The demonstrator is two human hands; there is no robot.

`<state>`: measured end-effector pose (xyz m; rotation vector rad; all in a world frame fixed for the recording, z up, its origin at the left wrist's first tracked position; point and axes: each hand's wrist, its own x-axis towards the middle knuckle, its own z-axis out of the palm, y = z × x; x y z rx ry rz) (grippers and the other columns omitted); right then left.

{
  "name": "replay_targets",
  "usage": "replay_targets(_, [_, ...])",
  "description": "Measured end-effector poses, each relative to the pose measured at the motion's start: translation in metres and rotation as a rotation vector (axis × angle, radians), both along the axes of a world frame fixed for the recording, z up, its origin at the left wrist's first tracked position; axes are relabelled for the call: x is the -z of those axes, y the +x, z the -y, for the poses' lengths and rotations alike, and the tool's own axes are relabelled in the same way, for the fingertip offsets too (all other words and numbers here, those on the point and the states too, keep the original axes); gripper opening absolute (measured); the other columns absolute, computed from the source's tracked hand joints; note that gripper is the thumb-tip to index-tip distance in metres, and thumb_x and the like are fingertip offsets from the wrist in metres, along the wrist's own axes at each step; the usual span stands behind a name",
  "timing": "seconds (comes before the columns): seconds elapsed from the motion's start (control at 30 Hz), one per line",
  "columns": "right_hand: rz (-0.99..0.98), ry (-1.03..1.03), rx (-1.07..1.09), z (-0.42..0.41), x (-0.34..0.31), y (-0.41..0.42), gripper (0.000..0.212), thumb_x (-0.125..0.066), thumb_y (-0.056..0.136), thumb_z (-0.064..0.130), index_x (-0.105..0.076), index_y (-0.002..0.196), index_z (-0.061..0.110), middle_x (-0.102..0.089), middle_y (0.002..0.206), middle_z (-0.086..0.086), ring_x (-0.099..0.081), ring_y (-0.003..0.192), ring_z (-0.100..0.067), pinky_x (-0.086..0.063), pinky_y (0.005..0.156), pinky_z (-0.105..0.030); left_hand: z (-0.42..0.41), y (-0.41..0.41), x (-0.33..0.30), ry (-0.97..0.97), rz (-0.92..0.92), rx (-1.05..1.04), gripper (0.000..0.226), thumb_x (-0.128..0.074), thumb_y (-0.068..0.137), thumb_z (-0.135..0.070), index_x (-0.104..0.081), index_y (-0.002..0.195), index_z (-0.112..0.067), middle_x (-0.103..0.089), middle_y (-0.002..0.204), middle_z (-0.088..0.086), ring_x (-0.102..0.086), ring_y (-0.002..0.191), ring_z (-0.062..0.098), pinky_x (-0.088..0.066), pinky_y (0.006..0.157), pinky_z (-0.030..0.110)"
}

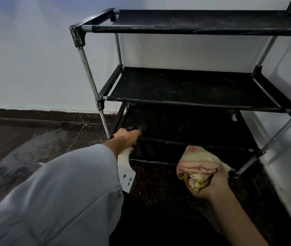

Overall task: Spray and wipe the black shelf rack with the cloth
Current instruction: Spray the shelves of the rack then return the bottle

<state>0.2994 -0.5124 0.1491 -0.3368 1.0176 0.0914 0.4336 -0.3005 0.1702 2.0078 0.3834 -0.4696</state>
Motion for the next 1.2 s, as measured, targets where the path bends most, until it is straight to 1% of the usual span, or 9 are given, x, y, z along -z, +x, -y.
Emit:
replay_targets(0.1, [0.038,-0.004,-0.046,0.0,0.002,0.003,0.061,-0.047,0.086,0.06,-0.057,0.129,0.018,-0.062,0.1,-0.011,-0.059,0.082,-0.028,-0.047,0.06,-0.039,0.007,0.005,0.001,0.06,0.067,-0.07,0.033,-0.059,0.078,-0.034,-0.056,0.098,-0.009,-0.059,0.095,0.009,-0.06,0.093,0.029,-0.055,0.083,0.037])
replay_targets(0.17, [0.061,-0.003,-0.063,0.001,0.002,0.004,0.062,-0.047,0.085,0.06,-0.057,0.129,0.018,-0.062,0.105,-0.011,-0.06,0.083,-0.028,-0.049,0.058,-0.038,0.008,0.008,0.002,0.09,0.118,-0.117,0.017,-0.055,0.084,-0.024,-0.051,0.097,-0.012,-0.055,0.093,0.007,-0.056,0.087,0.026,-0.05,0.079,0.031])
replay_targets(0.3, [0.099,0.017,-0.07,0.002,0.002,0.006,0.062,-0.049,0.084,0.06,-0.057,0.128,0.016,-0.062,0.118,-0.011,-0.061,0.088,-0.029,-0.054,0.053,-0.034,0.009,0.01,0.004,0.114,0.145,-0.159,0.019,-0.054,0.084,-0.022,-0.049,0.098,-0.011,-0.055,0.1,0.01,-0.054,0.084,0.025,-0.046,0.075,0.029])
replay_targets(0.37, [0.098,0.02,-0.071,0.002,0.003,0.006,0.063,-0.049,0.084,0.06,-0.057,0.129,0.016,-0.062,0.118,-0.012,-0.061,0.088,-0.029,-0.052,0.057,-0.036,0.009,0.009,0.004,0.07,0.092,-0.156,0.026,-0.056,0.082,-0.02,-0.057,0.096,0.001,-0.062,0.088,0.011,-0.058,0.068,0.023,-0.05,0.063,0.028])
replay_targets(0.47, [0.081,0.028,-0.063,0.003,0.004,0.004,0.062,-0.048,0.085,0.06,-0.057,0.128,0.017,-0.062,0.108,-0.012,-0.061,0.085,-0.028,-0.052,0.057,-0.035,0.011,0.009,0.001,0.022,0.025,-0.11,0.022,-0.058,0.083,-0.02,-0.06,0.096,-0.003,-0.061,0.077,0.011,-0.054,0.053,0.021,-0.046,0.048,0.025])
replay_targets(0.6, [0.054,0.043,-0.055,0.005,0.006,0.003,0.062,-0.048,0.084,0.061,-0.058,0.127,0.017,-0.063,0.106,-0.011,-0.06,0.083,-0.028,-0.05,0.058,-0.037,0.019,0.01,-0.003,0.01,-0.029,-0.034,0.026,-0.061,0.082,-0.023,-0.058,0.101,-0.006,-0.059,0.077,0.011,-0.053,0.054,0.021,-0.046,0.047,0.025])
replay_targets(0.83, [0.066,0.028,-0.052,0.014,0.007,0.004,0.063,-0.052,0.082,0.06,-0.058,0.128,0.017,-0.061,0.122,-0.01,-0.06,0.087,-0.029,-0.049,0.057,-0.037,0.046,0.008,-0.01,-0.103,-0.023,0.062,0.018,-0.064,0.085,-0.022,-0.058,0.072,-0.011,-0.055,0.061,0.002,-0.048,0.05,0.013,-0.042,0.048,0.025])
replay_targets(1.07, [0.065,0.021,-0.088,0.023,0.0,0.005,0.066,-0.054,0.079,0.063,-0.06,0.123,0.015,-0.063,0.112,-0.014,-0.062,0.084,-0.03,-0.056,0.048,-0.035,0.067,0.012,-0.009,0.025,-0.061,0.112,0.042,-0.066,0.082,-0.031,-0.055,0.116,-0.009,-0.061,0.088,0.01,-0.056,0.066,0.02,-0.045,0.052,0.028])
replay_targets(1.2, [0.084,0.019,-0.063,0.032,-0.003,0.006,0.064,-0.055,0.079,0.062,-0.06,0.123,0.016,-0.063,0.105,-0.013,-0.061,0.081,-0.03,-0.056,0.052,-0.033,0.082,0.008,-0.013,0.039,-0.111,0.185,0.027,-0.063,0.086,-0.025,-0.059,0.107,-0.007,-0.058,0.076,0.006,-0.052,0.059,0.014,-0.043,0.05,0.026])
